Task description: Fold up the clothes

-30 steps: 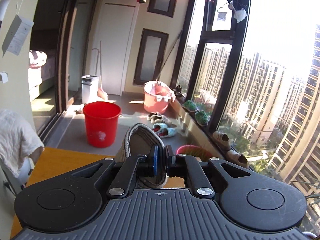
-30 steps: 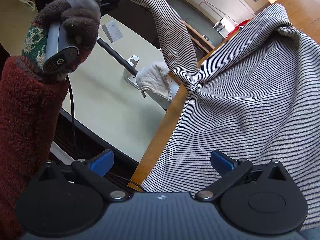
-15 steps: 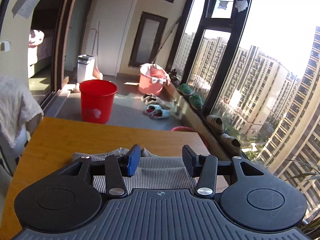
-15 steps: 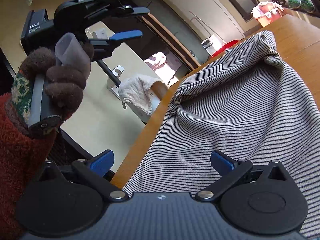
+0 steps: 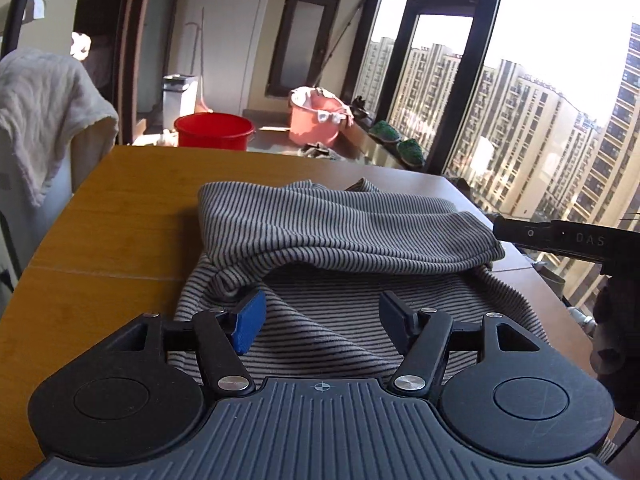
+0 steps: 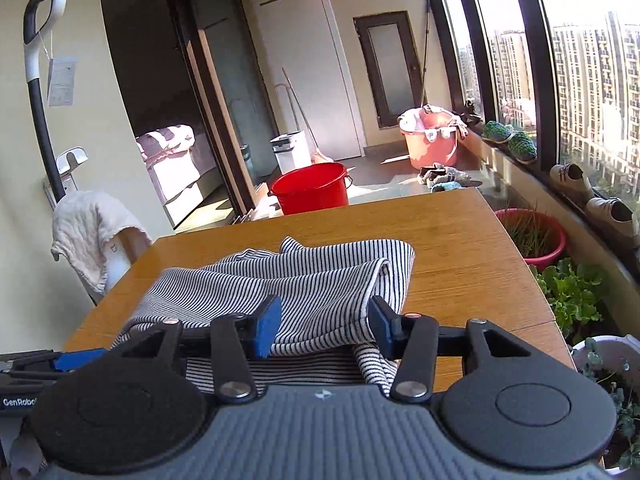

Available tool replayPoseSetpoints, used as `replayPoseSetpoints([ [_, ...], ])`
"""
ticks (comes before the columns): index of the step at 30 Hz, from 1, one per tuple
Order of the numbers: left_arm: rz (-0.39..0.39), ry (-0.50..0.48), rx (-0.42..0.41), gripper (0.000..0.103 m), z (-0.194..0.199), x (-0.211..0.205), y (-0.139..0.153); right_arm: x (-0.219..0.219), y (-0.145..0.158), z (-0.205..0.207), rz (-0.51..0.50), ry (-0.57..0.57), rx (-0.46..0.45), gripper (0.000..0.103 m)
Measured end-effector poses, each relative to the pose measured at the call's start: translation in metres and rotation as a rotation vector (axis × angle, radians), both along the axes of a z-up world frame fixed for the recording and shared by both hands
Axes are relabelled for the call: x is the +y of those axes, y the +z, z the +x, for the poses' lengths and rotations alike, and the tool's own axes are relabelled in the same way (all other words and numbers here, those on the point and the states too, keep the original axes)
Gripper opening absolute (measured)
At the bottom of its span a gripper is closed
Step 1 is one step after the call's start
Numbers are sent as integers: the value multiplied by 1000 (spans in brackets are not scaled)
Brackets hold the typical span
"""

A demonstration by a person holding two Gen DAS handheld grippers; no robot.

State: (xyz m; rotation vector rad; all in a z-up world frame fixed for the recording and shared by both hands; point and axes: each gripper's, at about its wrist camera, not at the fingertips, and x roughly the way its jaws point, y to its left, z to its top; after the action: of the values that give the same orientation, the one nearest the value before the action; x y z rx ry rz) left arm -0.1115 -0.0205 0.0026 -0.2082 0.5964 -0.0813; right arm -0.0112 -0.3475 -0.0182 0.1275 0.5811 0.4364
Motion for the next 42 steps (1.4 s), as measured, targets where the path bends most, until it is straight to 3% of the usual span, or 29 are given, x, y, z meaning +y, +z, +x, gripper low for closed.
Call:
replayPoseSetpoints([
  [3,-15,-10,-12,80,-1,0,-11,15,-10,30,-61,-19,35,52],
  [5,-35,0,-9,83,-2,4,-18,26,-12,38,-90,28,60,12],
  [7,-69,14,-2,86,-3,11,-24,39,-2,39,-127,69,40,8],
  [10,-156,39,17,93,-3,25,-28,54,33,36,-156,93,-79,6],
  [14,-130,26,18,96,-5,22,-29,61,81,42,-179,90,-233,5],
  [18,-118,17,22,99,-3,18,-29,57,75,58,-227,37,-254,4],
  [20,-128,19,21,100,-3,21,-29,52,57,65,-258,10,-230,3],
  [24,-109,9,32,101,-3,19,-29,24,2,72,-211,-41,-50,3],
  [28,-55,-15,60,101,2,14,-17,1,-7,69,-138,-51,8,5],
  [30,-58,-23,26,101,8,14,-3,-2,0,69,-86,-25,9,16],
  [32,-46,-15,-8,101,16,11,10,2,2,74,-37,2,21,45],
  [34,-18,-4,-22,101,26,5,17,7,-7,81,-36,14,50,51],
  [35,-11,-8,-20,101,30,2,20,13,-12,86,-39,19,67,42],
  [37,0,-16,-12,101,34,3,23,19,-17,88,-24,25,78,4],
  [42,0,-1,-8,103,35,18,21,1,-2,62,23,20,-18,3],
])
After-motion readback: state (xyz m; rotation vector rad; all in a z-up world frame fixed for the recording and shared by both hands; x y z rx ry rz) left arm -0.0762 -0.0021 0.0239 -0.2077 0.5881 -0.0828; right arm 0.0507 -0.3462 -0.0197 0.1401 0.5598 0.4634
